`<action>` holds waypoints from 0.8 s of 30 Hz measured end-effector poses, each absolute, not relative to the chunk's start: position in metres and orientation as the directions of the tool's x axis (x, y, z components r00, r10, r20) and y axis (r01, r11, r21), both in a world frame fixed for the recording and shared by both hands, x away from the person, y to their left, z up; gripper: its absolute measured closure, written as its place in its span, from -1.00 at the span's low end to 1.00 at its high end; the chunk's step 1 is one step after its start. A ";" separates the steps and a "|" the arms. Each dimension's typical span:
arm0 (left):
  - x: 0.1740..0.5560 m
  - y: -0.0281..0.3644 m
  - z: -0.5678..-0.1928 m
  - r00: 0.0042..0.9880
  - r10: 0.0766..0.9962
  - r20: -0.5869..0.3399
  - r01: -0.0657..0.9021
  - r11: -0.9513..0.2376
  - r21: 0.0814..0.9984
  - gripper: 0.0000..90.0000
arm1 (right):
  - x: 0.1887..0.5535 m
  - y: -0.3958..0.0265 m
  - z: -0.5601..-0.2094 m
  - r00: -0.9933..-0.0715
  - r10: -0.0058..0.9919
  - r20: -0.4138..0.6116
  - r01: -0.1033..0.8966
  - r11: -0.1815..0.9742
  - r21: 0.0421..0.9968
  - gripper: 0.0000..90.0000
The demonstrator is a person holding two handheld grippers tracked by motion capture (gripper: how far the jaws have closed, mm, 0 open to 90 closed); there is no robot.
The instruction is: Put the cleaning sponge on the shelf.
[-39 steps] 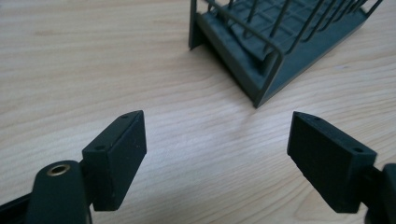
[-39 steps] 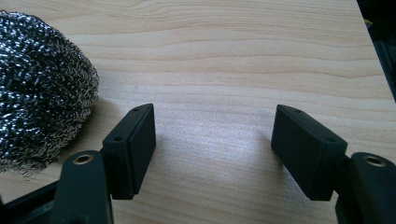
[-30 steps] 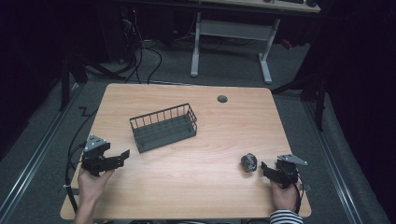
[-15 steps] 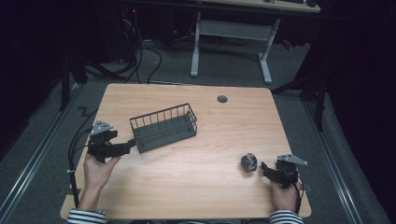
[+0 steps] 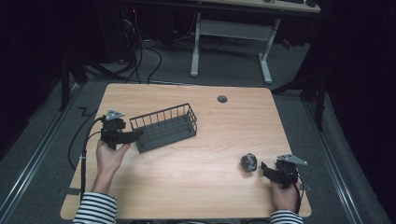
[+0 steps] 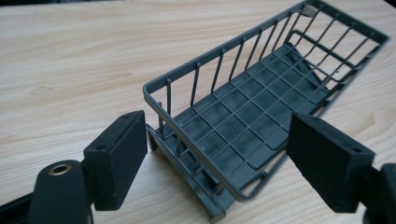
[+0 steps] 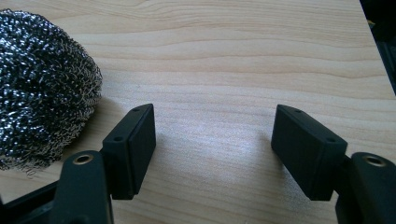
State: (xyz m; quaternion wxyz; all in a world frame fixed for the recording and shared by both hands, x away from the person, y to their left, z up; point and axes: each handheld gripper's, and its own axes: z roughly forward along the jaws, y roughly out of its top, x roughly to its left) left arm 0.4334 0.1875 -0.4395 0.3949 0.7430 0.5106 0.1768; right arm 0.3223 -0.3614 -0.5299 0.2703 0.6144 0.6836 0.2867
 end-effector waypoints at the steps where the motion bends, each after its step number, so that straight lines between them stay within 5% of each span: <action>1: 0.433 0.187 -0.440 0.416 0.898 -0.141 0.619 -0.167 0.767 -0.52 | 0.322 -0.361 -0.530 -0.099 0.995 -0.017 0.685 0.080 0.724 -0.31; 16: 0.448 0.182 -0.454 0.378 0.915 -0.142 0.659 -0.158 0.736 -0.22 | 0.322 -0.361 -0.530 -0.106 0.994 -0.016 0.683 0.084 0.725 -0.31; 24: 0.450 0.178 -0.459 0.394 0.909 -0.134 0.661 -0.179 0.729 0.17 | 0.322 -0.361 -0.530 -0.107 0.994 -0.017 0.683 0.086 0.725 -0.31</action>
